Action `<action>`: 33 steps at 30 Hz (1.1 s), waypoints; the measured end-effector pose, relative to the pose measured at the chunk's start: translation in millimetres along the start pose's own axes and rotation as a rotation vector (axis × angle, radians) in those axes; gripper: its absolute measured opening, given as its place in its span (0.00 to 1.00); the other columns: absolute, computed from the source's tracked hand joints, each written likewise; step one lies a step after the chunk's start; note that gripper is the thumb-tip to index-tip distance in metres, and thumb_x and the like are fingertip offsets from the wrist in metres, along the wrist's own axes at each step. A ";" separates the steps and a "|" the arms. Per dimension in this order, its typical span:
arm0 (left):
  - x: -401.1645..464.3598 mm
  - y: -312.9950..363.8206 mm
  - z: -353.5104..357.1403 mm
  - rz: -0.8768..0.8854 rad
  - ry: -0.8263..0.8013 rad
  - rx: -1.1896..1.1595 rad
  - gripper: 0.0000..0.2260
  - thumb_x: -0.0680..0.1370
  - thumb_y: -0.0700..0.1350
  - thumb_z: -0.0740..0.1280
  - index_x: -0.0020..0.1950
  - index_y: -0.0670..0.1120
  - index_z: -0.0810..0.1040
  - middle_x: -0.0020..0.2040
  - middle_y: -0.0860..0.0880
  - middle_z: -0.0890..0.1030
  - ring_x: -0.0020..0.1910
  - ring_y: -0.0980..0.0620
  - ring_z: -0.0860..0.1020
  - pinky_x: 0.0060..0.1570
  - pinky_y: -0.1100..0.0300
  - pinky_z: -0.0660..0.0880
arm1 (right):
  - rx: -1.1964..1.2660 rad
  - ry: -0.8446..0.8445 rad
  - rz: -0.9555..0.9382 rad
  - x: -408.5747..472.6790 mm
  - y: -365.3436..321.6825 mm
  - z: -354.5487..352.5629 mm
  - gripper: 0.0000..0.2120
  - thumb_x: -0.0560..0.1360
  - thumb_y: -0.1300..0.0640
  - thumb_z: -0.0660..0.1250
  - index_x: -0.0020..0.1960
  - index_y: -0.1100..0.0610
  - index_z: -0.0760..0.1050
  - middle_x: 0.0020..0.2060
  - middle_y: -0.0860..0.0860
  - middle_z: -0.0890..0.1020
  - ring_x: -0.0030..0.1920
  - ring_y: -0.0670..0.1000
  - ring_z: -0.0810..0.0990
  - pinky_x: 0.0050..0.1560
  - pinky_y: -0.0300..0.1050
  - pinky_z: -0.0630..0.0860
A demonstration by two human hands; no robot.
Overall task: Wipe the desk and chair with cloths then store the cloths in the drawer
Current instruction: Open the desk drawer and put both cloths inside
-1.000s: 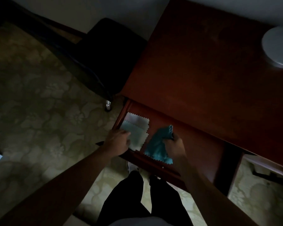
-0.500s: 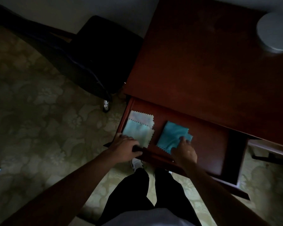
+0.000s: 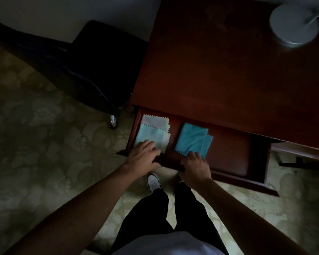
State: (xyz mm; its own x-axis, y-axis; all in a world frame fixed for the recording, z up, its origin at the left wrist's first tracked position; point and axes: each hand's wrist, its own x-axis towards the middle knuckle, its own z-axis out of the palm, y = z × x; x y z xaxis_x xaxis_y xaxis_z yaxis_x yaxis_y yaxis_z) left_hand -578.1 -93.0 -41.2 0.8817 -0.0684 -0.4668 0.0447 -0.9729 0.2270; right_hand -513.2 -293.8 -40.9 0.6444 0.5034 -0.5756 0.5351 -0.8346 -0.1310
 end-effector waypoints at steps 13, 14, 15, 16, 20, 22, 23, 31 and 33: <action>55.3 67.3 -45.4 -0.905 -0.003 -1.954 0.29 0.80 0.61 0.60 0.72 0.41 0.67 0.66 0.41 0.75 0.59 0.45 0.76 0.57 0.49 0.76 | 2.167 0.040 0.779 26.3 43.6 -35.1 0.18 0.79 0.53 0.61 0.65 0.61 0.73 0.52 0.59 0.78 0.47 0.57 0.80 0.45 0.50 0.79; 58.4 69.4 -47.8 -0.911 0.013 -2.030 0.31 0.79 0.62 0.61 0.73 0.41 0.65 0.68 0.40 0.74 0.62 0.44 0.75 0.60 0.48 0.75 | 2.227 0.059 0.783 27.2 45.4 -35.1 0.19 0.79 0.54 0.61 0.66 0.63 0.73 0.52 0.60 0.77 0.47 0.57 0.79 0.45 0.51 0.79; 61.4 71.2 -49.3 -0.920 0.033 -2.089 0.32 0.79 0.62 0.62 0.74 0.40 0.64 0.69 0.39 0.72 0.64 0.43 0.74 0.62 0.47 0.74 | 2.272 0.070 0.784 28.2 47.0 -35.1 0.20 0.79 0.55 0.61 0.67 0.64 0.72 0.53 0.62 0.76 0.48 0.58 0.79 0.46 0.52 0.79; 64.0 73.2 -51.0 -0.931 0.056 -2.140 0.34 0.78 0.62 0.62 0.74 0.39 0.63 0.70 0.38 0.71 0.66 0.42 0.73 0.64 0.46 0.73 | 2.306 0.078 0.788 28.7 48.5 -35.3 0.20 0.79 0.55 0.62 0.66 0.65 0.72 0.55 0.63 0.76 0.50 0.60 0.79 0.47 0.53 0.79; 79.1 84.4 -54.0 -0.953 0.128 -2.238 0.34 0.77 0.64 0.62 0.73 0.41 0.66 0.68 0.38 0.73 0.65 0.42 0.74 0.66 0.46 0.72 | 2.377 0.062 0.754 34.4 56.6 -42.7 0.15 0.79 0.57 0.61 0.60 0.66 0.73 0.59 0.64 0.75 0.58 0.62 0.78 0.58 0.57 0.77; 87.7 87.2 -62.4 -0.953 0.149 -2.247 0.33 0.78 0.63 0.61 0.72 0.40 0.67 0.64 0.39 0.75 0.64 0.42 0.75 0.67 0.46 0.71 | 2.350 0.040 0.745 42.1 61.4 -48.4 0.16 0.79 0.59 0.59 0.63 0.67 0.73 0.58 0.64 0.75 0.60 0.63 0.77 0.56 0.56 0.77; 93.4 87.4 -67.1 -0.961 0.164 -2.250 0.33 0.79 0.63 0.61 0.73 0.40 0.66 0.63 0.38 0.75 0.64 0.42 0.74 0.68 0.46 0.70 | 2.325 0.022 0.746 47.9 64.9 -50.3 0.16 0.80 0.60 0.58 0.63 0.67 0.72 0.57 0.64 0.74 0.59 0.63 0.76 0.53 0.56 0.78; 149.7 89.0 -104.4 -1.019 0.268 -2.271 0.29 0.79 0.60 0.62 0.73 0.42 0.66 0.67 0.38 0.73 0.67 0.40 0.73 0.67 0.47 0.70 | 2.221 -0.072 0.676 92.6 90.1 -89.7 0.12 0.80 0.62 0.56 0.61 0.65 0.70 0.54 0.61 0.76 0.50 0.59 0.78 0.51 0.55 0.75; 151.9 95.1 -103.2 -1.048 0.252 -2.197 0.24 0.80 0.58 0.62 0.69 0.43 0.68 0.60 0.41 0.76 0.63 0.42 0.75 0.67 0.46 0.71 | 2.156 -0.101 0.688 91.1 87.7 -88.0 0.12 0.80 0.61 0.57 0.61 0.63 0.70 0.51 0.59 0.76 0.50 0.57 0.78 0.49 0.55 0.77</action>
State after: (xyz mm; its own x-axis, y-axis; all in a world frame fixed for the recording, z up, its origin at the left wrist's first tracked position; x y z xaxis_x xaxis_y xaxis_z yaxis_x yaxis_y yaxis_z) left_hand -391.4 -173.1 -2.3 0.2711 0.2449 -0.9309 0.3703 0.8661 0.3357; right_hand -359.5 -301.4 -33.8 0.3543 0.1753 -0.9186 -0.9234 0.2208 -0.3140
